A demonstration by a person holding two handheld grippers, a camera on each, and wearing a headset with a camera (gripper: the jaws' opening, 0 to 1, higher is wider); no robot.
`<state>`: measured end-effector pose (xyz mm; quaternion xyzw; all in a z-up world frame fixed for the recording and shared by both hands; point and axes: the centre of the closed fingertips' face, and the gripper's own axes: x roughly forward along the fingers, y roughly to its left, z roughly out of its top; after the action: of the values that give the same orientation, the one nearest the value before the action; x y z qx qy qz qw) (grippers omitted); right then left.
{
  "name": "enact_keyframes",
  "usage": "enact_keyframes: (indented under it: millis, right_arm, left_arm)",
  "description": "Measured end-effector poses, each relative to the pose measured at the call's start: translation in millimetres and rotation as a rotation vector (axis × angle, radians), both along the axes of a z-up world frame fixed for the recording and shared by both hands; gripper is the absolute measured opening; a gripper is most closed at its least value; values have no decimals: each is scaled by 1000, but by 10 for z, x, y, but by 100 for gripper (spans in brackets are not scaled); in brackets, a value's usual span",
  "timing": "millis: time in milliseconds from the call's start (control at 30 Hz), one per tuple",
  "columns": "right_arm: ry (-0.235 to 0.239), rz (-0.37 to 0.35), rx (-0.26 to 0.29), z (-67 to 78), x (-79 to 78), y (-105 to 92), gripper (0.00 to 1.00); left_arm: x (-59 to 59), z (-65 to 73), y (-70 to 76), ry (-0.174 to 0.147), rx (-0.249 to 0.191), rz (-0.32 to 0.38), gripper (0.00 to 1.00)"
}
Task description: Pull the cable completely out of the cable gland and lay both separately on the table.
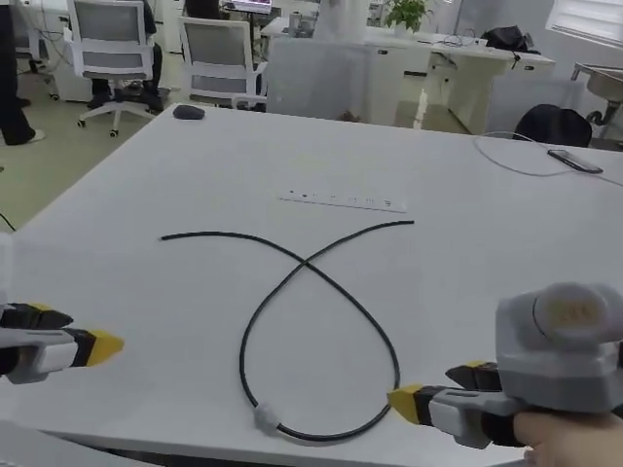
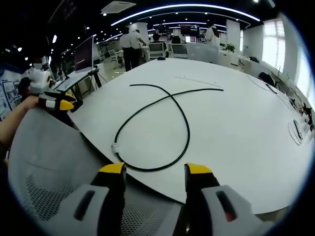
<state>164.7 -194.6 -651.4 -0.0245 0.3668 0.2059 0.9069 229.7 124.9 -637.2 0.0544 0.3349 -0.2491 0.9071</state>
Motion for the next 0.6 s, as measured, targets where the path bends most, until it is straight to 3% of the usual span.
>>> enact_keyframes:
  millis: [600]
  right_arm:
    - [23, 24, 0, -28, -37, 40, 49]
  left_arm:
    - [-32, -43, -9, 30, -3, -9, 43]
